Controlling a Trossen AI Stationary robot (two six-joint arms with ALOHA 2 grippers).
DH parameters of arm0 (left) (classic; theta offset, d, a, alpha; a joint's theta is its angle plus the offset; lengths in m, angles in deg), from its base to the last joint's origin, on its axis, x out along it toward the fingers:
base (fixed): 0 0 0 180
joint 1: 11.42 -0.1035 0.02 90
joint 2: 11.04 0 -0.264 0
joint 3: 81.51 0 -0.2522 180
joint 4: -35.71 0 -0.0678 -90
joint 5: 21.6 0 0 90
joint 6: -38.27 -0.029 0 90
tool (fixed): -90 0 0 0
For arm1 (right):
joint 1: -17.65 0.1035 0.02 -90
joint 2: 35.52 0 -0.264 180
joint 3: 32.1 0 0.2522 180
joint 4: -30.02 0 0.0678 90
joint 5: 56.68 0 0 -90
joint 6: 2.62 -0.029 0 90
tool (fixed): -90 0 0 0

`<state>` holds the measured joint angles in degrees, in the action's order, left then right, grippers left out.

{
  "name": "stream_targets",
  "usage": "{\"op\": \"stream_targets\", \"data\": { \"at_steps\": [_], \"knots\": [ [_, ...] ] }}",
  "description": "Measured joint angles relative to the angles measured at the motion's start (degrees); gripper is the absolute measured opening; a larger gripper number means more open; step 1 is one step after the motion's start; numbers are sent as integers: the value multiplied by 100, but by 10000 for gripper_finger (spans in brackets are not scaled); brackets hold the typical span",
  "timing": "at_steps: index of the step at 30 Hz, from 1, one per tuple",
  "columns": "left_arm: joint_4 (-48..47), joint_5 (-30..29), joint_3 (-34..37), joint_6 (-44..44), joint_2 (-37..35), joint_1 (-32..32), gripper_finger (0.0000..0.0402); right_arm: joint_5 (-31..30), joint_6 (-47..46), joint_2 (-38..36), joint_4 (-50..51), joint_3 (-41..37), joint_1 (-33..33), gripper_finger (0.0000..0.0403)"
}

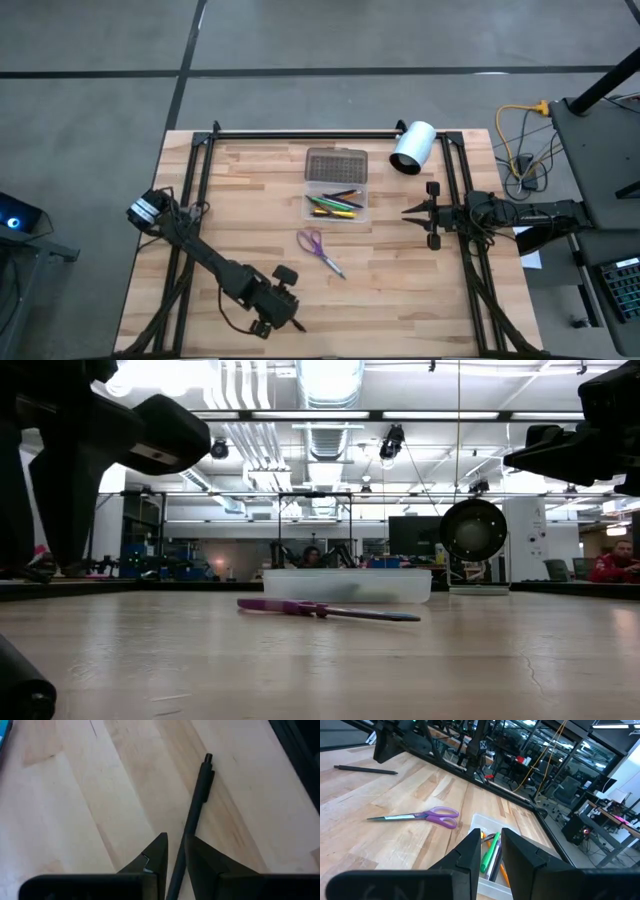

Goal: Pick & place school supplies into a supply box
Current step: Put the black pen into the transparent bin

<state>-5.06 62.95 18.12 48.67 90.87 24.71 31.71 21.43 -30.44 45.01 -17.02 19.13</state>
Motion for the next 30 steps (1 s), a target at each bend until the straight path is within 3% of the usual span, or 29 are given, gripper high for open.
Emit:
{"op": "stream_targets", "data": {
  "at_steps": [30],
  "knots": [
    [486, 254, 392, 177, 107, 132, 50, 0, 0, -7, 0, 0, -1, 68]
  ]
}}
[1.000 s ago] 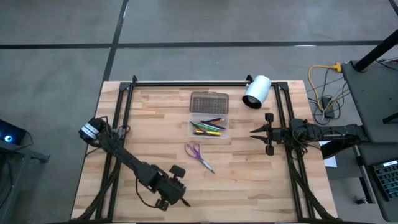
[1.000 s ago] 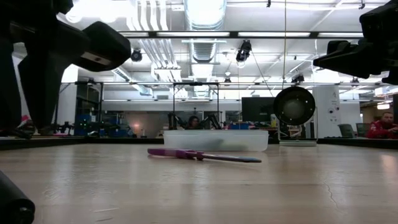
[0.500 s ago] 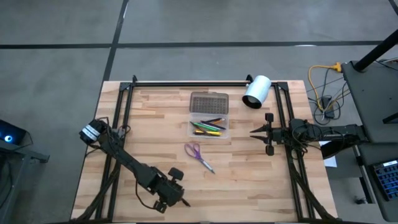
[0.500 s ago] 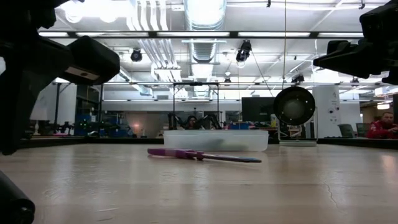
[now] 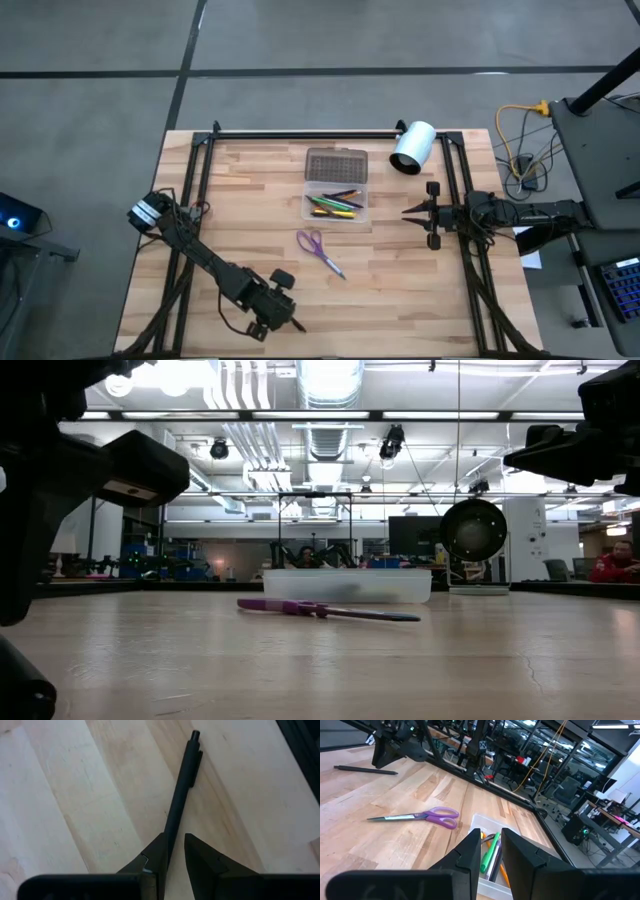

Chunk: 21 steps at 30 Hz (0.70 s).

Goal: Pick & place school supplies into a supply box
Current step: Put the black pen into the transparent bin

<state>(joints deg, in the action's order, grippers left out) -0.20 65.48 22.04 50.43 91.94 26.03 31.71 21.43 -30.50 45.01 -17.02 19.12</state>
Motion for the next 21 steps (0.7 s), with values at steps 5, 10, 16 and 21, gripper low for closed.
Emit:
{"op": "stream_targets", "data": {
  "at_steps": [5, 10, 16, 21],
  "knots": [
    [81, 4, 91, 0, 3, -25, 50, 0, 0, 0, 2, -2, -2, 68],
    [292, 12, 199, 0, 3, -90, 50, 0, 0, 0, 0, -2, 0, 68],
    [733, 306, 469, 0, 3, -213, 50, 0, 0, 2, 1, -2, -1, 68],
    [935, 419, 657, 0, -9, -314, 50, 0, 0, 2, 0, 0, -2, 68]
  ]
}}
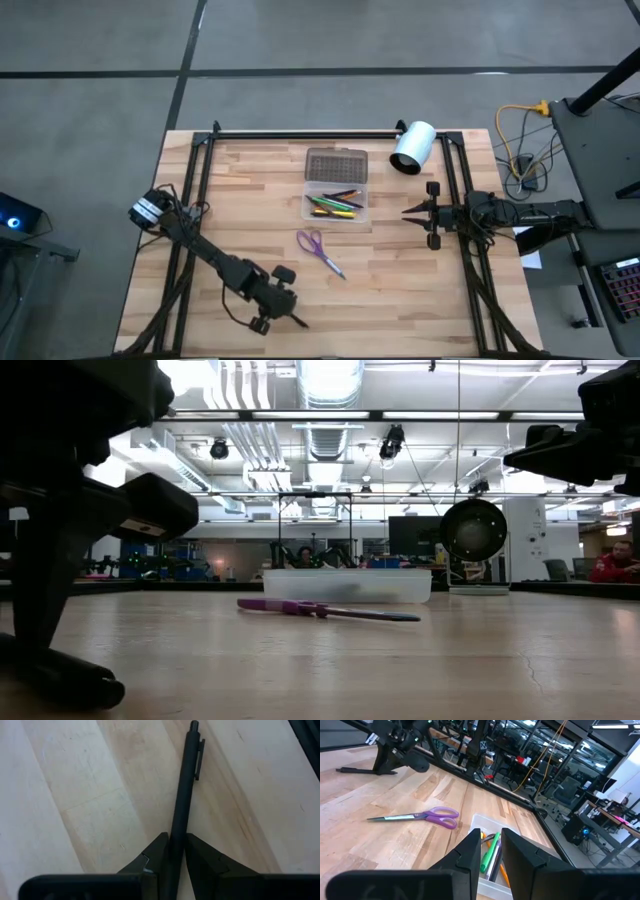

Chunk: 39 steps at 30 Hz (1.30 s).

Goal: Pick & place school supplies into a supply box
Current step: Put the black pen into the transparent bin

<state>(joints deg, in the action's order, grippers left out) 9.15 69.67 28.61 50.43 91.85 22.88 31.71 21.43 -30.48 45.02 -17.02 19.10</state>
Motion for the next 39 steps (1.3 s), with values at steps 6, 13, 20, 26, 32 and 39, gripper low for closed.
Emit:
{"op": "stream_targets", "data": {
  "at_steps": [6, 13, 20, 26, 32, 39],
  "knots": [
    [56, 73, 30, -2, -4, -61, 49, 0, 0, 0, 1, -1, 1, 68],
    [20, 58, -13, -215, 3, -61, 18, -1, 0, 0, 1, -1, 1, 68],
    [21, 95, -15, -323, 3, -64, 15, 0, 0, 0, 0, 0, 2, 68],
    [21, 119, -15, -570, 5, -66, 12, 0, 0, 0, 0, -2, 2, 68],
    [-26, -66, -119, -927, 26, -61, 10, 0, 0, 0, 0, 0, 0, 68],
    [-12, -685, -302, -1193, 33, -66, 10, -1, 0, 0, 0, 0, 1, 68]
  ]
}}
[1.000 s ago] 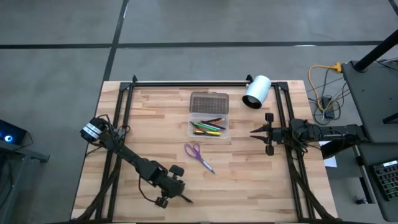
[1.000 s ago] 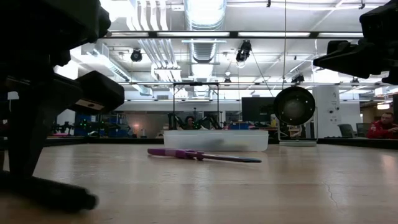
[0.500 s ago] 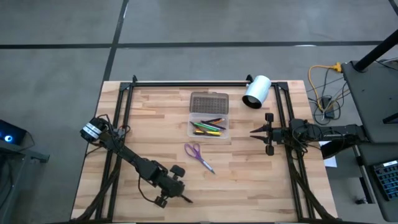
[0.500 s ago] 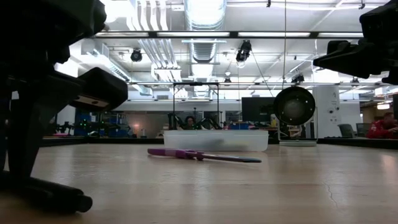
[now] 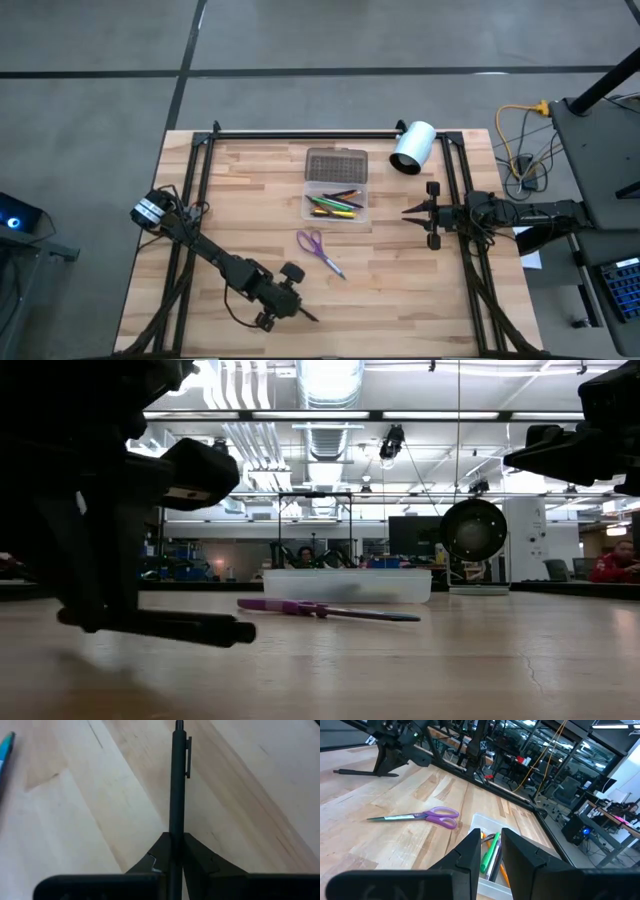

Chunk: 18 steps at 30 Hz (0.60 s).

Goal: Pick & place school supplies into a supply box
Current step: Put the black pen into the transparent bin

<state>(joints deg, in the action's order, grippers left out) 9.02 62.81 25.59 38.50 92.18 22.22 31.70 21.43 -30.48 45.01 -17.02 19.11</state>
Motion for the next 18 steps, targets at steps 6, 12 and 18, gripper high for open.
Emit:
{"op": "stream_targets", "data": {
  "at_steps": [6, 12, 18],
  "knots": [
    [-9, -322, -2, -109, -2, 0, 9, 0, 0, 0, 2, -2, 0, 68],
    [3, -856, -10, -273, -7, -1, 9, 1, 0, 0, 1, 0, 1, 68],
    [-4, -1278, -54, -423, -9, -100, 12, 0, 0, 0, 1, -1, -1, 68]
  ]
}}
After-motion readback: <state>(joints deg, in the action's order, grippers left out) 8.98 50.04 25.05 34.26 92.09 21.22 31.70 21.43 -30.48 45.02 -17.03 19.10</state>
